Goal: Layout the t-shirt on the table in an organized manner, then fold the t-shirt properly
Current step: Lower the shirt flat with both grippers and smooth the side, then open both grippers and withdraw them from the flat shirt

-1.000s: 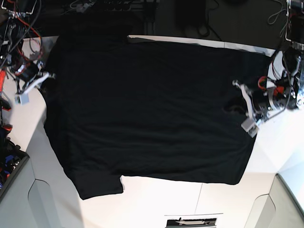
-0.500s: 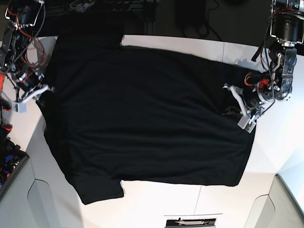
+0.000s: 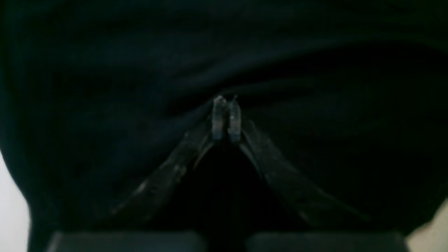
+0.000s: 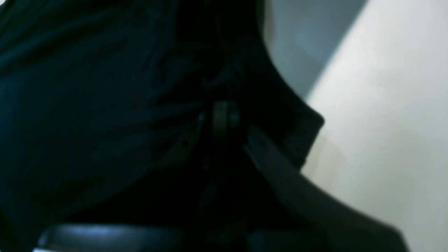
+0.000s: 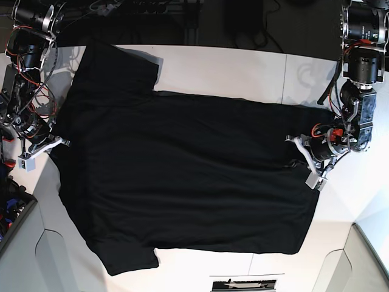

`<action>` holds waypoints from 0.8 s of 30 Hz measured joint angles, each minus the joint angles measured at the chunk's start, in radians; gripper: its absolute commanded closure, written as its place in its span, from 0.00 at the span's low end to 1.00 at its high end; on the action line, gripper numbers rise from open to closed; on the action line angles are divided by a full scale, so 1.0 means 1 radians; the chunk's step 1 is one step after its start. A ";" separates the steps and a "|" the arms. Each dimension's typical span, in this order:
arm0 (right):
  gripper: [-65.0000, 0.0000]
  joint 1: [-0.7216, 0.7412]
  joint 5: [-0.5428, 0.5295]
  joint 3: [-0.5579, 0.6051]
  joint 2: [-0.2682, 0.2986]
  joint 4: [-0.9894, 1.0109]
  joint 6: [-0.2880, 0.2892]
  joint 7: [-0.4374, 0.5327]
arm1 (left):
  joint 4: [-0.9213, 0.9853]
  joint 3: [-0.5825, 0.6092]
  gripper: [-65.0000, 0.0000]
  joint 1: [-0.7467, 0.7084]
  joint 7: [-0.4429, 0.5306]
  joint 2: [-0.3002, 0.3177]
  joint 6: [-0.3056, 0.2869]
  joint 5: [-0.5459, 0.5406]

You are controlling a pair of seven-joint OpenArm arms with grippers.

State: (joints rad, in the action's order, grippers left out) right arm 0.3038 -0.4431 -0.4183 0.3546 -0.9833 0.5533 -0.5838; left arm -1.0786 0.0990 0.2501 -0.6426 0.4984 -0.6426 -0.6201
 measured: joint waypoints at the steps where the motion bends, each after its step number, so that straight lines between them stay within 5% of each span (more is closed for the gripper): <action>1: 1.00 -0.004 -0.013 0.001 0.002 -0.008 -0.004 -0.008 | -0.025 0.000 1.00 -0.012 -0.026 0.014 -0.012 -0.025; 9: 1.00 -0.008 -0.100 -0.005 0.011 -0.129 -0.011 -0.079 | -0.283 0.004 1.00 -0.052 -0.067 0.134 -0.016 -0.103; 12: 1.00 -0.004 -0.109 -0.005 0.009 -0.154 -0.010 -0.078 | -0.289 0.005 1.00 -0.048 0.015 0.129 -0.016 -0.032; 15: 1.00 -0.002 -0.098 -0.005 0.008 -0.147 -0.010 -0.079 | -0.268 0.006 1.00 -0.043 0.114 0.114 0.097 0.080; 18: 1.00 -0.002 -0.097 -0.005 0.008 -0.126 -0.010 -0.078 | -0.188 0.005 1.00 0.010 0.129 0.080 0.145 0.148; 24: 1.00 -0.016 -0.096 -0.005 0.009 -0.098 -0.008 -0.105 | -0.054 0.005 0.97 0.037 0.052 0.050 0.146 0.039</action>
State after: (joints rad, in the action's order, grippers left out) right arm 0.2874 -0.5392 -0.4232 0.3634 -1.0817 0.5453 -0.6888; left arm -1.1328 0.1036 0.2871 -0.5907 0.5488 -0.4969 -0.5808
